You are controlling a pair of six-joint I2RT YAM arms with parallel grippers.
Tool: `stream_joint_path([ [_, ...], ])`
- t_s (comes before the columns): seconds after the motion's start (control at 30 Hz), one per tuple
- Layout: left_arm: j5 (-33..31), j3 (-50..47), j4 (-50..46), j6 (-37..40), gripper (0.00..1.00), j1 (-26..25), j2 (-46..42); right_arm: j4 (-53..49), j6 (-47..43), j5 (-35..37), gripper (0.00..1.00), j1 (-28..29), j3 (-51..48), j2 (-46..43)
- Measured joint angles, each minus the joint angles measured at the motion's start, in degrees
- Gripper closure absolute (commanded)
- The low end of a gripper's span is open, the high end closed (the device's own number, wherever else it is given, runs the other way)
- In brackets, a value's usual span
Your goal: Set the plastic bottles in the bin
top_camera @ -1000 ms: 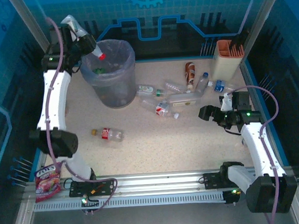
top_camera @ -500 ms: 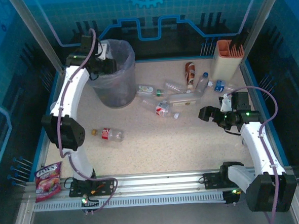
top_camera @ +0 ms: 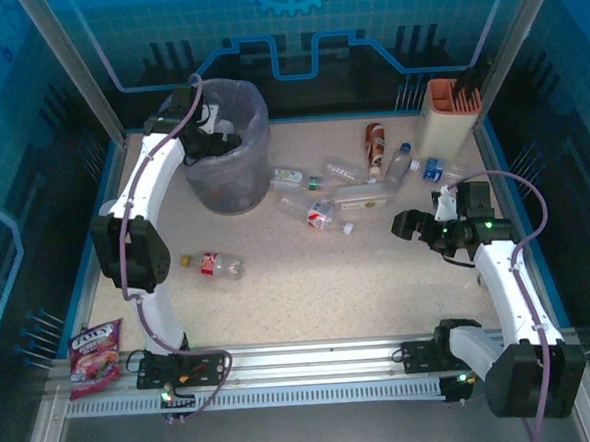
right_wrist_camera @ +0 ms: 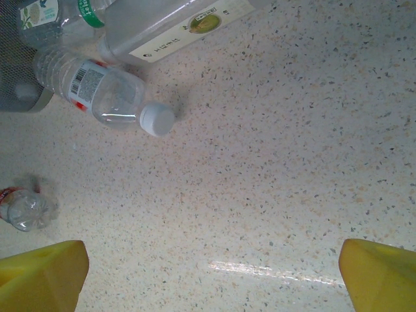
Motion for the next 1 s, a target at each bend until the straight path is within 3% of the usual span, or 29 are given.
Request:
stream_joint_path([
  [0.47, 0.0, 8.4, -1.9, 0.6, 0.01, -0.3, -0.9, 0.5, 0.2, -0.5, 0.00, 0.0, -0.1, 0.2],
  [0.77, -5.6, 16.9, -5.2, -2.6, 0.01, -0.3, -11.0, 1.8, 1.0, -1.3, 0.00, 0.0, -0.1, 1.9],
  [0.87, -7.2, 16.1, -7.3, -5.6, 0.01, 0.7, -15.9, 1.9, 1.1, -1.3, 0.00, 0.0, -0.1, 2.4],
  [1.0, -7.7, 3.4, -7.5, -11.3, 0.01, 5.6, -27.7, 2.3, 1.0, -1.3, 0.00, 0.0, -0.1, 3.3],
])
